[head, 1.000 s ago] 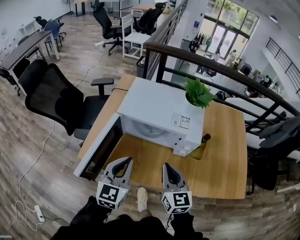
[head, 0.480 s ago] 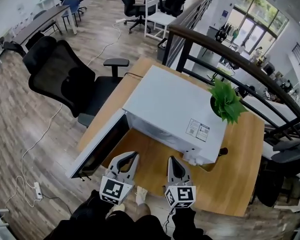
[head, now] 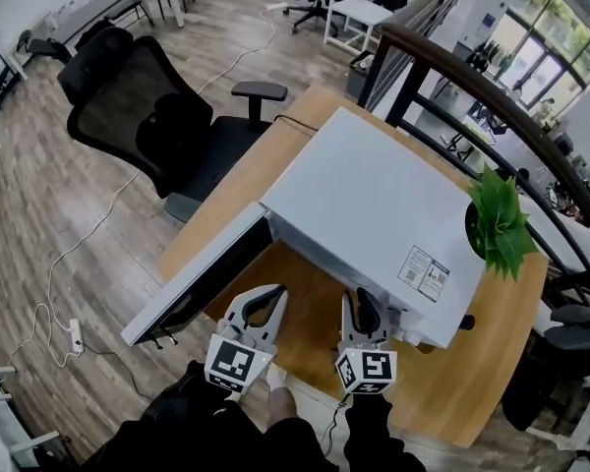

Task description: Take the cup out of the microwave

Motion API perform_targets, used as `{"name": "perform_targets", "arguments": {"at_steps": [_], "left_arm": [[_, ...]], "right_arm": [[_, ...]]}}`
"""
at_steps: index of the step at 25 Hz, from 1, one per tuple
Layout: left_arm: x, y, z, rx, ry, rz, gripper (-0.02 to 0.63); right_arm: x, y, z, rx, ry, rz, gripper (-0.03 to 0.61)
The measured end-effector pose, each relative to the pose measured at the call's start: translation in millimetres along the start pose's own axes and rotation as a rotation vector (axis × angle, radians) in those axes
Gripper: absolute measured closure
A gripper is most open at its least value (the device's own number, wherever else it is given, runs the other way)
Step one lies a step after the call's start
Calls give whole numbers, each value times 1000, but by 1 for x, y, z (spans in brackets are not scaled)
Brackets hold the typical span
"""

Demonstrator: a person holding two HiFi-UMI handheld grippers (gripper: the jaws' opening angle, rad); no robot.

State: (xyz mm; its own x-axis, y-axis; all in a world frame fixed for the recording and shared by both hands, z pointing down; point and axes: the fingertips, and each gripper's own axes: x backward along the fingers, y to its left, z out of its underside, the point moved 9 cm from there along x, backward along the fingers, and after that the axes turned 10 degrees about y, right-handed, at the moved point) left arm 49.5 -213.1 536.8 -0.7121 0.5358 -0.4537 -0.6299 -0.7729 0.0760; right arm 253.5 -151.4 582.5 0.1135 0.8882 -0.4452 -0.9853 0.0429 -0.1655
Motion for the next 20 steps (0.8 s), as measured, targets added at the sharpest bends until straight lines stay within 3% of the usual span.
{"name": "perform_targets", "arguments": {"at_steps": [1, 6, 20], "left_arm": [[-2, 2, 1, 5, 1, -6, 589], [-10, 12, 6, 25, 7, -27, 589], [-20, 36, 15, 75, 20, -65, 589]], "right_arm": [[-6, -1, 0, -6, 3, -20, 432], [-37, -4, -1, -22, 27, -65, 393], [-91, -11, 0, 18, 90, -102, 377]]}}
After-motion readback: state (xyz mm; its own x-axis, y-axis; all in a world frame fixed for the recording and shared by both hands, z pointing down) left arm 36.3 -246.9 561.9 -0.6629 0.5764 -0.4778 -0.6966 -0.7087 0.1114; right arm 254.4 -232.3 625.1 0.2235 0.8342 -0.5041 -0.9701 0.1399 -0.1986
